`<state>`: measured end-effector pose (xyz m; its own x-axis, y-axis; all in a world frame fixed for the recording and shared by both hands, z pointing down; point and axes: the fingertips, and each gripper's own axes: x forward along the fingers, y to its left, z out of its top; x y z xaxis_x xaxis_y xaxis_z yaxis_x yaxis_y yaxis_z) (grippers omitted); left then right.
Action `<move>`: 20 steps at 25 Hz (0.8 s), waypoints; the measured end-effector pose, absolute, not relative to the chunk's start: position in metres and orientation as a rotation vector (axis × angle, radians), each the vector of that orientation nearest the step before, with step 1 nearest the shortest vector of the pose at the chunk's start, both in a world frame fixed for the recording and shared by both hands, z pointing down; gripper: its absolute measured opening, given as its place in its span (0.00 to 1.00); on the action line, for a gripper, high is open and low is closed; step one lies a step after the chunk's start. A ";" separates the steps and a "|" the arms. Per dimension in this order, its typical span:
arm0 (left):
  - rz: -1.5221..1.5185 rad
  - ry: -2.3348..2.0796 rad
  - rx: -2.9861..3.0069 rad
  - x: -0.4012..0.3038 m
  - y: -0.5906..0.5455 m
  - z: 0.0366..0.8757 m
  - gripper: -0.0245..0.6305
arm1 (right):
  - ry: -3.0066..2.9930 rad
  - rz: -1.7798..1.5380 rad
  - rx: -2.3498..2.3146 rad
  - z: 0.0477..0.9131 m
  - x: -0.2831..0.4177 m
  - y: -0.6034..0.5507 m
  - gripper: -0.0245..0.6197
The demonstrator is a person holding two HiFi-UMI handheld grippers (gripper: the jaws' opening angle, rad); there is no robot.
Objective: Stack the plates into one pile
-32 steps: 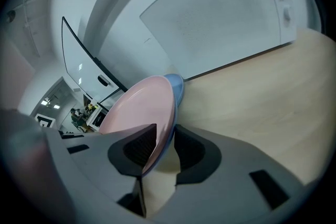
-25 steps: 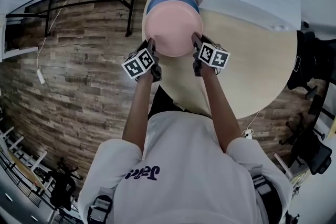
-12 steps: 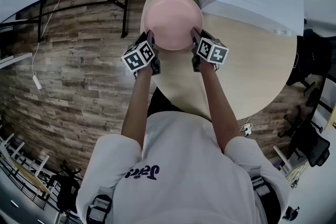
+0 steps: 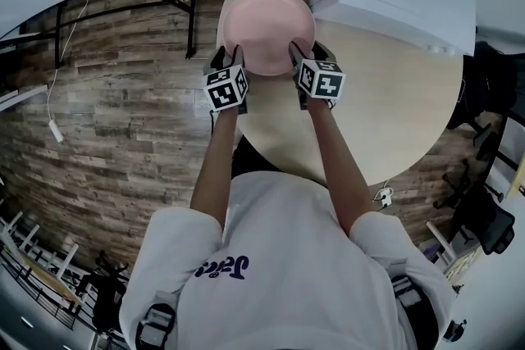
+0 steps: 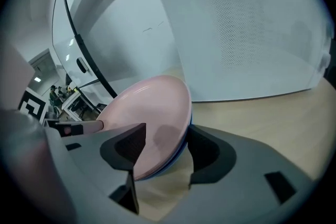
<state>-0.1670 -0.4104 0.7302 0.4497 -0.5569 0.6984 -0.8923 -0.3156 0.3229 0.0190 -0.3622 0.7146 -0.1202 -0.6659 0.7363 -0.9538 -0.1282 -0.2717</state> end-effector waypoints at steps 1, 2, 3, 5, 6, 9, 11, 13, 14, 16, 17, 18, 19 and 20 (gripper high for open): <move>0.600 -1.191 2.002 -0.166 -0.410 0.730 0.36 | -1.789 1.103 1.793 0.714 0.018 -0.362 0.42; 0.579 -1.178 1.991 -0.166 -0.410 0.729 0.40 | -1.779 1.085 1.795 0.712 0.018 -0.360 0.44; 0.561 -1.174 1.983 -0.166 -0.410 0.726 0.40 | -1.765 1.064 1.804 0.709 0.021 -0.358 0.45; 0.542 -1.183 1.984 -0.169 -0.410 0.720 0.40 | -1.750 1.036 1.825 0.703 0.027 -0.351 0.46; 0.538 -1.189 1.990 -0.170 -0.410 0.716 0.40 | -1.755 1.035 1.829 0.701 0.030 -0.348 0.46; 0.523 -1.208 2.008 -0.174 -0.404 0.704 0.40 | -1.802 1.045 1.820 0.691 0.031 -0.337 0.46; 0.510 -1.215 2.022 -0.176 -0.397 0.694 0.40 | -1.843 1.030 1.817 0.681 0.028 -0.329 0.46; 0.498 -1.214 2.050 -0.175 -0.388 0.680 0.40 | -1.893 0.997 1.816 0.666 0.022 -0.322 0.46; 0.490 -1.212 2.071 -0.174 -0.383 0.671 0.40 | -1.920 0.971 1.816 0.657 0.019 -0.319 0.46; 0.469 -1.214 2.125 -0.171 -0.373 0.647 0.40 | -1.978 0.893 1.820 0.635 0.014 -0.313 0.46; 0.459 -1.217 2.157 -0.169 -0.368 0.635 0.40 | -2.017 0.853 1.822 0.622 0.010 -0.311 0.46; 0.448 -1.221 2.190 -0.167 -0.363 0.622 0.40 | -2.063 0.821 1.822 0.610 0.007 -0.308 0.46; 0.435 -1.228 2.222 -0.165 -0.358 0.609 0.39 | -2.106 0.799 1.821 0.598 0.003 -0.305 0.46; 0.418 -1.236 2.252 -0.162 -0.354 0.596 0.37 | -2.134 0.778 1.823 0.588 0.000 -0.301 0.45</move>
<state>-0.1622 -0.3538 0.5964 0.5330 -0.6809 0.5023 -0.8460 -0.4391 0.3024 0.0000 -0.3012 0.5882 -0.2006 -0.8448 0.4961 -0.9659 0.0858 -0.2444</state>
